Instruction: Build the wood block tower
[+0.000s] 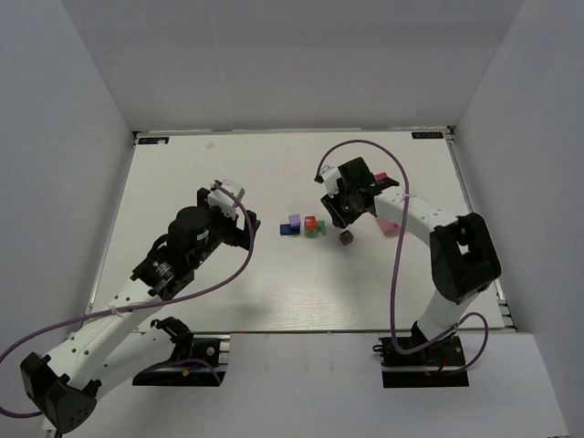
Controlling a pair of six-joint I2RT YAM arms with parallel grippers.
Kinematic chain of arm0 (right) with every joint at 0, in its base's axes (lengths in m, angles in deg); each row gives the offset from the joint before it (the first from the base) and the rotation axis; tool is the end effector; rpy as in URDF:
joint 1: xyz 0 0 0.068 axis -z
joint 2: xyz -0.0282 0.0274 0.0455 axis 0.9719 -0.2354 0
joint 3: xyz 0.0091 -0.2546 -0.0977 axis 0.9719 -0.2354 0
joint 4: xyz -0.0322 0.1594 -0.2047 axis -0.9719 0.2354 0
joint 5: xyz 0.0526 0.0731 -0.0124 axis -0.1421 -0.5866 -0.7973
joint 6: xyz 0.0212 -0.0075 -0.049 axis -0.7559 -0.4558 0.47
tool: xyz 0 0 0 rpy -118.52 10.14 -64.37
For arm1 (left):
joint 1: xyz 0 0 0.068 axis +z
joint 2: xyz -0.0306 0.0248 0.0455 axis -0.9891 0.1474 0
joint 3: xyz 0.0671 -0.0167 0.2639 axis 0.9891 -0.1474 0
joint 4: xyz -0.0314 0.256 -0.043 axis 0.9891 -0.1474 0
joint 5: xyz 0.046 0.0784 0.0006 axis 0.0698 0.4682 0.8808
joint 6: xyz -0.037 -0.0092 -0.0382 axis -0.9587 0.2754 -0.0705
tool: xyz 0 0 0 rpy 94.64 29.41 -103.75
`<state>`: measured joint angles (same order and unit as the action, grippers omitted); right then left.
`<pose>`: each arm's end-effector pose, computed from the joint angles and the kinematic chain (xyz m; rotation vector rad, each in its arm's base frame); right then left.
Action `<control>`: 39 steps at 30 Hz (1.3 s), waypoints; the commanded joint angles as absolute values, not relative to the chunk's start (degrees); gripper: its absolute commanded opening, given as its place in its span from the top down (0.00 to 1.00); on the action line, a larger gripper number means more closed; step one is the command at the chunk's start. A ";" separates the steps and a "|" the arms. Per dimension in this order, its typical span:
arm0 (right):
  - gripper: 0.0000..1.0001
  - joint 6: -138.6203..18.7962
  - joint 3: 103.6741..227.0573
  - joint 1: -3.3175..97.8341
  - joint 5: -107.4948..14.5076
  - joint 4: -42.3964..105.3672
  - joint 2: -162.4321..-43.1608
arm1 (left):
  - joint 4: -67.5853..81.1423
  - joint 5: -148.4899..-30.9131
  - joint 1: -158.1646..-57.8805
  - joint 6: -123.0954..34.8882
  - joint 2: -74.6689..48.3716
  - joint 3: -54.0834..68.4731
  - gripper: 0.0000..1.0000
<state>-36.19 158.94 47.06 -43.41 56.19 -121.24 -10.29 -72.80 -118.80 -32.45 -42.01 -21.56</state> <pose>0.3189 0.1823 0.2117 -1.0287 2.3303 0.1861 0.1546 -0.1109 0.3177 0.5074 1.8249 -0.3022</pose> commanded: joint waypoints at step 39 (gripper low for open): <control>0.87 3.50 187.11 38.94 -56.43 82.12 -131.66 | -9.30 -77.66 -118.70 -29.45 -45.40 -22.87 0.00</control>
<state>0.55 184.60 39.41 -55.32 79.38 -130.84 -9.91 -76.58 -118.80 -29.74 -44.17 -22.50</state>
